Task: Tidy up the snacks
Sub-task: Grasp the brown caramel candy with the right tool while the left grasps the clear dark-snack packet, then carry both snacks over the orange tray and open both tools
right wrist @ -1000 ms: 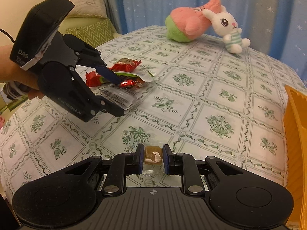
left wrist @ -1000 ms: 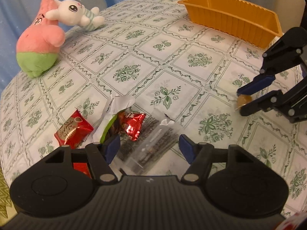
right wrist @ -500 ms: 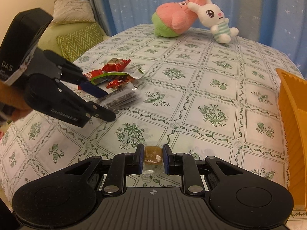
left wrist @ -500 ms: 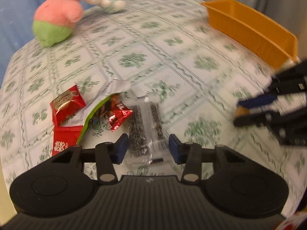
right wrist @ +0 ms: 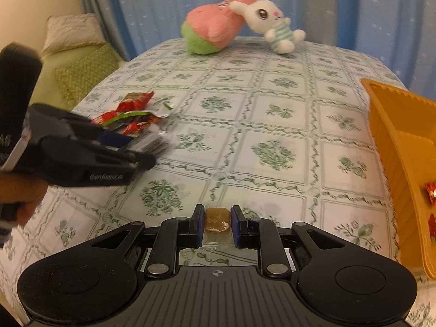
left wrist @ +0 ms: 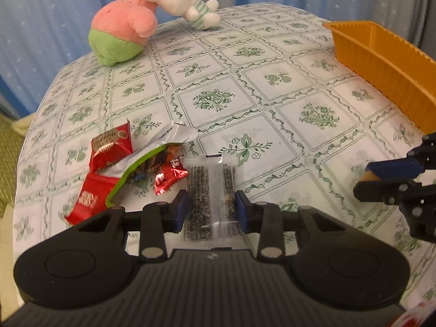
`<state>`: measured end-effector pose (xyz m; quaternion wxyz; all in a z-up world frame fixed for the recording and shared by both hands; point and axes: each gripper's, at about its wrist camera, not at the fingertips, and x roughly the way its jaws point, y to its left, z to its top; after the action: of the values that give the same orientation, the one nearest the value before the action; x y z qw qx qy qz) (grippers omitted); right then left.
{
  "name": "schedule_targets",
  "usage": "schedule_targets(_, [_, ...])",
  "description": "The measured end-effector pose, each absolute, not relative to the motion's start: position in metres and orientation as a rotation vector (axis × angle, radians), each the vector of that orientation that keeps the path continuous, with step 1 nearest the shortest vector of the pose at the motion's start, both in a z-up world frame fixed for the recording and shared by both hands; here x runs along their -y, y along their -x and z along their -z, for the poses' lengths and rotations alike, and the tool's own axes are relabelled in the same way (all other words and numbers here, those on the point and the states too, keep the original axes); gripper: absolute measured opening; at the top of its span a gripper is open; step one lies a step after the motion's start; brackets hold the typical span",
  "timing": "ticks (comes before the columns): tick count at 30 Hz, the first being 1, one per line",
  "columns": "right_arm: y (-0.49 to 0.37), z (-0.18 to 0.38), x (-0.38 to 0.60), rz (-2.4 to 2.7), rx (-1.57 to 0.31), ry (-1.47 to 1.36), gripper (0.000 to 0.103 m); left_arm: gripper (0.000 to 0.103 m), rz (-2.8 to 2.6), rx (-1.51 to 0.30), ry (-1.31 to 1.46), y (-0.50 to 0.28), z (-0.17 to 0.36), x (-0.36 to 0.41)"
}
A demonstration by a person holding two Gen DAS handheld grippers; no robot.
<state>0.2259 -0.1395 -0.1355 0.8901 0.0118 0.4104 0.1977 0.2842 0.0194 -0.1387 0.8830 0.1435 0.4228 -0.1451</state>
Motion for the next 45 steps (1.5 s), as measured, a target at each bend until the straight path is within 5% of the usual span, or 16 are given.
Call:
schedule_targets(27, [-0.161, 0.052, 0.22, -0.274, -0.73, -0.133, 0.021, 0.033, 0.218, -0.809, -0.021, -0.173, 0.048, 0.033])
schedule_targets(45, [-0.142, 0.034, 0.284, -0.184, -0.691, -0.177, 0.021, 0.033, 0.314, -0.774, -0.038, -0.163, 0.024, 0.097])
